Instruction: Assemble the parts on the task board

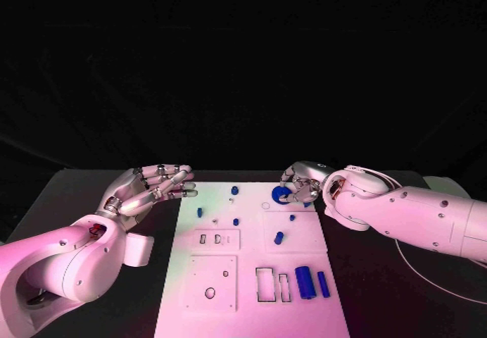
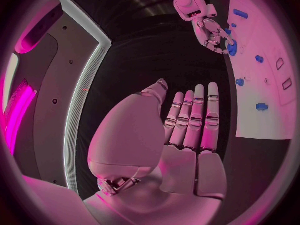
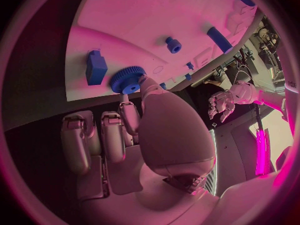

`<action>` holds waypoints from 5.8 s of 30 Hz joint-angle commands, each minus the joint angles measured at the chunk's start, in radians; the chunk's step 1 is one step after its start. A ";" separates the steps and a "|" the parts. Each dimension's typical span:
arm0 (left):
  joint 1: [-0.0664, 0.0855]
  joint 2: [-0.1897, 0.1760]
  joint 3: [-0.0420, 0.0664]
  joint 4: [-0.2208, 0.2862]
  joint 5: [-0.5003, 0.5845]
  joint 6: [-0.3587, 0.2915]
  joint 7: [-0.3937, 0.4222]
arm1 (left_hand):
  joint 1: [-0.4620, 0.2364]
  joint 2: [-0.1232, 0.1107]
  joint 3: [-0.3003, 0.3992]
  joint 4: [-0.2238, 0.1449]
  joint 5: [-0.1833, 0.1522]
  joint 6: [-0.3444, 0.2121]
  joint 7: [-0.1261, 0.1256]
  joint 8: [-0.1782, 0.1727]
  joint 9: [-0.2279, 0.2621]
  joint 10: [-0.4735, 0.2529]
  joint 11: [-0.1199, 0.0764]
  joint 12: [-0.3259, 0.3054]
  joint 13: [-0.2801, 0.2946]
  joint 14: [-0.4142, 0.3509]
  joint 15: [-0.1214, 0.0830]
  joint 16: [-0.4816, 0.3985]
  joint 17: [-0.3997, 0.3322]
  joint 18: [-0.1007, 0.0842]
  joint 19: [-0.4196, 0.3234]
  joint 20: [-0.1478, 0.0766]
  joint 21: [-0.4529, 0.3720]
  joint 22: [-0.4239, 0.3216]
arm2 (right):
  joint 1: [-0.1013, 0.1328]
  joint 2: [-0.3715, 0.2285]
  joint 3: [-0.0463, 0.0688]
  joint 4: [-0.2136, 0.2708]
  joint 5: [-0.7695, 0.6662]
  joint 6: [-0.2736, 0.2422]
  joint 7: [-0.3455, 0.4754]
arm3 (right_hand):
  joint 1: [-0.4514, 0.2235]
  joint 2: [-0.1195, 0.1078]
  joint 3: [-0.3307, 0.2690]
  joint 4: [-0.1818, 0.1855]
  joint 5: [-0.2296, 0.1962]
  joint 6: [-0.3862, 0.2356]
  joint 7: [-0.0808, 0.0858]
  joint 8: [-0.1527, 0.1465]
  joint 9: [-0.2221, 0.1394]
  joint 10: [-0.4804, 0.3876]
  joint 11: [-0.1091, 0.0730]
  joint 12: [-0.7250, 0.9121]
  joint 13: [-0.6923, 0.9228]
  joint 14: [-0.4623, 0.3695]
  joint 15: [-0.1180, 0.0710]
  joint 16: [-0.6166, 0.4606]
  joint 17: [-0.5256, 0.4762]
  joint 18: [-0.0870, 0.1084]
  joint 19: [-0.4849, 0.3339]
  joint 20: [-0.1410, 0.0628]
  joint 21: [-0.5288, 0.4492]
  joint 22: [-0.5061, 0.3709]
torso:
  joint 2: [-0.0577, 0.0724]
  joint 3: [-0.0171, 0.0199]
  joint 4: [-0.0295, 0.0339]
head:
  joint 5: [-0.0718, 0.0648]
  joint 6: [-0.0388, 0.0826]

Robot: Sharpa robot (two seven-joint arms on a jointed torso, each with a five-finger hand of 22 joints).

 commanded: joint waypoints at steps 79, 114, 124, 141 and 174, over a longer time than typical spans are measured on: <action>0.001 0.011 0.001 0.002 0.002 0.026 -0.004 | -0.006 -0.003 0.005 -0.001 0.001 -0.005 0.026 -0.008 -0.002 0.002 0.003 -0.012 0.000 0.003 0.006 -0.007 0.003 0.014 0.007 0.000 -0.006 -0.004 | -0.049 0.269 -0.019 -0.026 -0.268 -0.146 -0.042 | -0.014 -0.080 0.308 -0.035 0.069 0.089 -0.012 -0.005 -0.039 0.054 -0.011 0.067 0.084 0.101 -0.003 0.017 0.249 -0.007 0.103 -0.003 0.004 0.263 | -0.003 -0.0016 0.0046 | 0.013 -0.002; 0.001 0.006 0.001 0.003 0.002 0.027 -0.009 | -0.007 -0.003 0.005 0.000 0.001 -0.006 0.026 -0.010 -0.002 0.001 0.004 -0.015 0.000 0.002 0.006 -0.010 0.004 0.014 0.007 0.000 -0.008 -0.006 | -0.050 0.256 -0.020 -0.044 -0.218 -0.059 -0.048 | -0.337 -0.008 0.190 0.006 -0.020 0.049 0.004 -0.060 -0.054 0.039 0.007 0.057 0.076 0.104 0.015 0.023 0.263 -0.007 0.103 0.016 0.004 0.263 | -0.002 -0.0010 0.0028 | 0.012 -0.004; 0.001 0.004 0.001 0.003 0.002 0.028 -0.010 | -0.007 -0.003 0.005 0.000 0.001 -0.006 0.026 -0.010 -0.002 0.001 0.004 -0.015 0.000 0.002 0.006 -0.010 0.004 0.014 0.007 0.000 -0.008 -0.006 | -0.050 0.213 -0.020 -0.005 -0.216 -0.228 -0.037 | -0.316 -0.002 0.225 -0.004 0.018 0.061 -0.002 -0.056 -0.051 0.060 0.002 0.080 0.096 0.104 0.010 0.023 0.263 -0.007 0.103 0.011 0.004 0.263 | -0.003 -0.0003 0.0027 | 0.008 -0.002; 0.001 0.001 0.001 -0.014 0.002 0.037 -0.007 | -0.007 -0.004 0.005 -0.002 0.001 -0.007 0.025 -0.011 -0.003 0.002 0.004 -0.017 0.000 0.002 0.007 -0.012 0.005 0.014 0.007 0.001 -0.009 -0.007 | -0.005 -0.117 -0.012 0.163 0.198 -0.182 0.272 | -0.115 -0.075 0.273 -0.100 -0.055 0.051 -0.004 -0.075 -0.053 0.045 -0.001 0.067 0.087 0.104 0.008 0.023 0.263 -0.007 0.103 0.009 0.004 0.263 | -0.017 0.0105 -0.0212 | 0.002 0.007; 0.001 0.011 0.000 -0.032 0.002 0.047 -0.008 | -0.006 -0.005 0.005 -0.003 0.001 -0.005 0.024 -0.010 -0.002 0.005 0.003 -0.017 0.001 0.002 0.006 -0.013 0.006 0.014 0.007 0.001 -0.010 -0.008 | -0.064 -0.171 -0.018 0.037 0.191 -0.117 0.292 | -0.064 -0.093 0.275 -0.134 -0.039 0.035 0.004 -0.098 -0.060 0.029 0.004 0.047 0.070 0.104 0.010 0.023 0.263 -0.007 0.103 0.008 0.004 0.263 | -0.021 0.0138 -0.0229 | -0.001 -0.007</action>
